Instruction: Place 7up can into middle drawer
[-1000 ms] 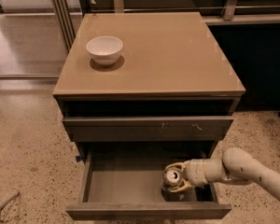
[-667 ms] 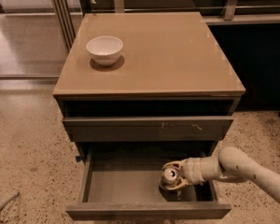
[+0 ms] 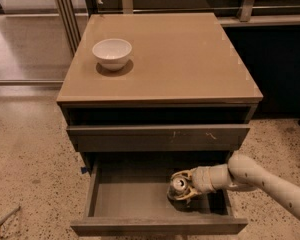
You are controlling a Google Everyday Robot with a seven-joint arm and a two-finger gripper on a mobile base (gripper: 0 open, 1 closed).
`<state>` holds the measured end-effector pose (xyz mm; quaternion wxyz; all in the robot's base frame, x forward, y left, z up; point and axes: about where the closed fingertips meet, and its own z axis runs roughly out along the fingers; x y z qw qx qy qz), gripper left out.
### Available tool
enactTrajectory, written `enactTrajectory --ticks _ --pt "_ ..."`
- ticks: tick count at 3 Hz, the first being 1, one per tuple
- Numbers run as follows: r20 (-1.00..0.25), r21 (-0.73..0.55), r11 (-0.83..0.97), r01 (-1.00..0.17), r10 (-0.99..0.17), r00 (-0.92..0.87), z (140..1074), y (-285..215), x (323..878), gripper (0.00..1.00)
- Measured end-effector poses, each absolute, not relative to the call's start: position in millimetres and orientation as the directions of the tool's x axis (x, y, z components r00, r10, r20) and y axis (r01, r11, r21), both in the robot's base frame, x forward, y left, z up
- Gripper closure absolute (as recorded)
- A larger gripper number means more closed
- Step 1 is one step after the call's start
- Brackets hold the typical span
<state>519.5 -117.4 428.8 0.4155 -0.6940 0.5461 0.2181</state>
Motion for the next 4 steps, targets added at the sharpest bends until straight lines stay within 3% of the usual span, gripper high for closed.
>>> enactTrajectory --ticks 2,3,4 --pt "-0.763 -0.287 -0.055 -0.956 -0.591 0.263 405 -115 531 1.00" --pt "-0.763 -0.285 -0.055 -0.957 -0.592 0.262 404 -115 532 0.83" --pt "-0.763 -0.285 -0.055 -0.957 -0.592 0.262 404 -115 532 0.59"
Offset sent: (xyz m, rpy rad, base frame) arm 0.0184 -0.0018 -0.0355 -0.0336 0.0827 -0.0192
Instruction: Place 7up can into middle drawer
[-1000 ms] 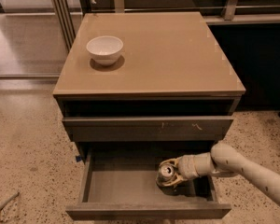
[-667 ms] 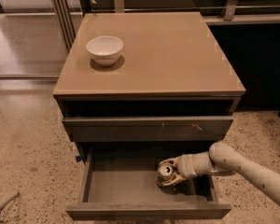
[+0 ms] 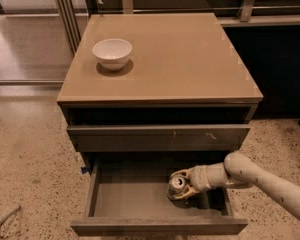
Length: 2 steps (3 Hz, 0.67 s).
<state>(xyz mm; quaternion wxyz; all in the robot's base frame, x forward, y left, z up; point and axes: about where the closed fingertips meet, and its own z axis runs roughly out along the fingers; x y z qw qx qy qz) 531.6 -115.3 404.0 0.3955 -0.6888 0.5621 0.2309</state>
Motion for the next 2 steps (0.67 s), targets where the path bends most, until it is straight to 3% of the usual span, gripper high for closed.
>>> enactTrajectory --ticks 2 --pt "-0.763 -0.285 -0.055 -0.957 -0.592 0.262 404.0 -115.2 531.6 0.13"
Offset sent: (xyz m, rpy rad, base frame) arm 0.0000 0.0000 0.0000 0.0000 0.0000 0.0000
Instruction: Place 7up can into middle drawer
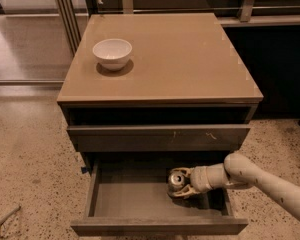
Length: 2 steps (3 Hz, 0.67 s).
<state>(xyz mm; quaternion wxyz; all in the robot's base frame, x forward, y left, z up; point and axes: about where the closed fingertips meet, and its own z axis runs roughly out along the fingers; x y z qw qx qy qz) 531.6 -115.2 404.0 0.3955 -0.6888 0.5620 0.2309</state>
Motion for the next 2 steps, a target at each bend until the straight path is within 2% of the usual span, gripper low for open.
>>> enactTrajectory --ticks 1,2 --pt "-0.763 -0.285 -0.055 -0.957 -0.592 0.262 404.0 -115.2 531.6 0.00" --pt "-0.763 -0.285 -0.055 -0.957 -0.592 0.262 404.0 -115.2 531.6 0.00"
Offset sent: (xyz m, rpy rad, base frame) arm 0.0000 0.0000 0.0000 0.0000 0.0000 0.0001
